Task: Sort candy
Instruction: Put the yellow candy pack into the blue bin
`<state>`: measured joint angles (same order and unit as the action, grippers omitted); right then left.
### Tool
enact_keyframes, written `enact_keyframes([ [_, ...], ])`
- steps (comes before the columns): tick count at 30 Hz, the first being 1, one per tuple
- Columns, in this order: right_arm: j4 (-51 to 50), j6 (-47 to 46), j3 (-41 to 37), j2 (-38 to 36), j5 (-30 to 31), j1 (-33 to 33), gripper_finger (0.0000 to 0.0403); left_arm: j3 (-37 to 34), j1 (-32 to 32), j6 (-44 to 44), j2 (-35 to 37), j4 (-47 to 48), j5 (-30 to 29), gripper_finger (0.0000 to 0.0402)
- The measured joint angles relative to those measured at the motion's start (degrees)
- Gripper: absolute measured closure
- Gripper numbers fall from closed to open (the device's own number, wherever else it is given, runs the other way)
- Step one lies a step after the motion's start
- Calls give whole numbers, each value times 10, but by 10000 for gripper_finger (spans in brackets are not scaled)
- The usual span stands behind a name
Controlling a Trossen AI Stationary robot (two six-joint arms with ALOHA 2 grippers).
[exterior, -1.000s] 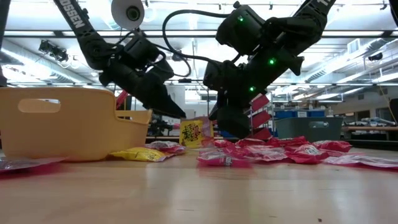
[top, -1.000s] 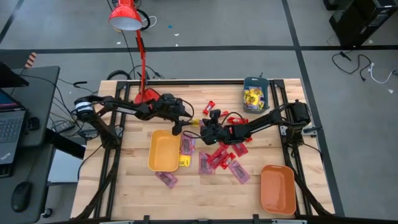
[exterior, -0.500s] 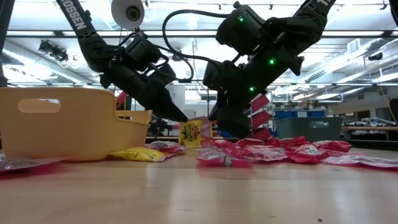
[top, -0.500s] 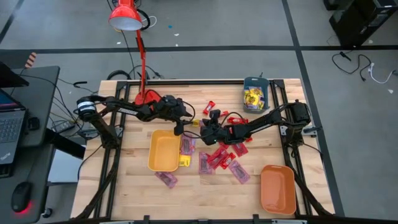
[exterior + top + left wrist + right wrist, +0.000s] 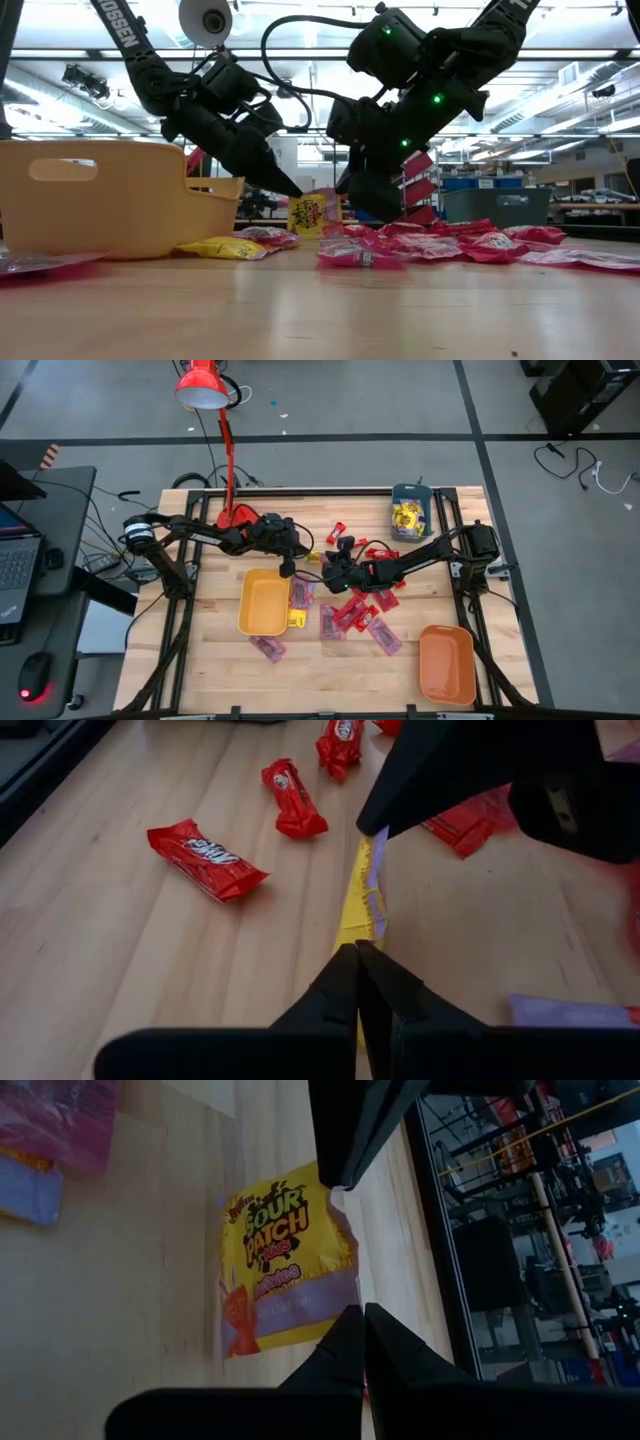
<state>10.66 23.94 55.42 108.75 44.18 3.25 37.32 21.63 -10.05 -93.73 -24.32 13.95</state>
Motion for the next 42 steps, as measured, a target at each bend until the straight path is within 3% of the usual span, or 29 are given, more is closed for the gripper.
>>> enact_keyframes([
  [4, 0, 0, 0, 0, 9, 0, 403, 0, 0, 2, 0, 0, -6, 398],
  [10, -25, -1, 0, -15, 102, 11, 392, 0, 0, 15, 0, -25, -21, 400],
  [15, -81, -63, 0, -66, 94, 12, 374, 0, 0, 17, 0, -66, -21, 401],
  [19, -141, -131, 0, -135, 8, 2, 359, 0, 0, 17, 0, -69, -7, 401],
  [25, -140, -186, 0, -220, -263, -42, 328, 0, -22, -1, 0, -105, 33, 401],
  [30, -148, -195, 0, -231, -355, -55, 300, 0, -46, -9, 0, -134, 33, 401],
  [33, -152, -204, 0, -226, -379, -56, 285, 0, -55, -15, 0, -141, 23, 401],
  [42, -194, -218, 0, -226, -336, -57, 239, 0, -67, -19, 1, -142, 22, 401],
])
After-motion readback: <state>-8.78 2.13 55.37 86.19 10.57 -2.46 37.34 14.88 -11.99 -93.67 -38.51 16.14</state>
